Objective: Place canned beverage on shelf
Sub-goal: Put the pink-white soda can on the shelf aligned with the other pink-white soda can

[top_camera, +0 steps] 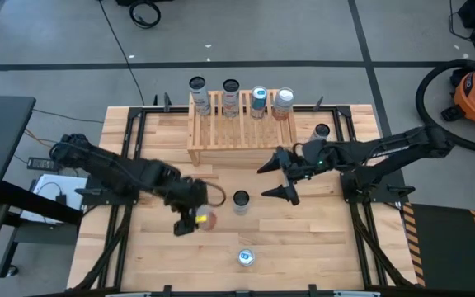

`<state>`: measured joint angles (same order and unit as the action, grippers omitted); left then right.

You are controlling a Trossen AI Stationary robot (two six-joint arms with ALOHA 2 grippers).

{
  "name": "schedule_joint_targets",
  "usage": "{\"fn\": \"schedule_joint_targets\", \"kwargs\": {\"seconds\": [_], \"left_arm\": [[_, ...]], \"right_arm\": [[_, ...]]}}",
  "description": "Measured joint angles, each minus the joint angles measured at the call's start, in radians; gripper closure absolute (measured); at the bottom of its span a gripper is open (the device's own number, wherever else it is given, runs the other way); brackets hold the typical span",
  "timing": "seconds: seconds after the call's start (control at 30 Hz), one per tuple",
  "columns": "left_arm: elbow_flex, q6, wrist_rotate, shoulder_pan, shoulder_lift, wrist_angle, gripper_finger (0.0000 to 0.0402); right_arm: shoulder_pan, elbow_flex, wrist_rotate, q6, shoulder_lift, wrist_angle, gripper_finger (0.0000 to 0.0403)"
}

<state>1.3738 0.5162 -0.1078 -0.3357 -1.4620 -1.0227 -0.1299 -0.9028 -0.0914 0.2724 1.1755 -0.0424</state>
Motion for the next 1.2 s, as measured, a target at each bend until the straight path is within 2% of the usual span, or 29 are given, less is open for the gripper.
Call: {"fn": "schedule_joint_targets", "kwargs": {"seconds": [0.1, 0.37, 0.6, 0.8, 0.97, 1.2], "left_arm": [[0.029, -0.063, 0.004, 0.059, -0.001, -0.020, 0.0090], [0.078, -0.228, 0.002, 0.169, -0.004, -0.049, 0.0090], [0.150, -0.326, 0.002, 0.194, -0.014, -0.084, 0.0090], [0.226, -0.389, -0.001, 0.211, -0.071, -0.137, 0.0090], [0.344, -0.457, 0.002, 0.210, -0.174, -0.204, 0.0090], [0.559, -0.519, 0.026, 0.209, -0.299, -0.272, 0.0090]], "right_arm": [[-0.001, 0.000, -0.044, -0.012, 0.050, 0.066, 0.0014], [0.024, 0.000, -0.083, -0.061, 0.166, 0.197, 0.0014], [0.075, 0.001, -0.122, -0.066, 0.181, 0.242, 0.0014], [0.092, 0.001, -0.180, -0.060, 0.181, 0.285, 0.0014], [0.092, 0.001, -0.207, -0.037, 0.181, 0.350, 0.0014], [0.092, 0.001, -0.209, -0.038, 0.181, 0.348, 0.0014]]}}
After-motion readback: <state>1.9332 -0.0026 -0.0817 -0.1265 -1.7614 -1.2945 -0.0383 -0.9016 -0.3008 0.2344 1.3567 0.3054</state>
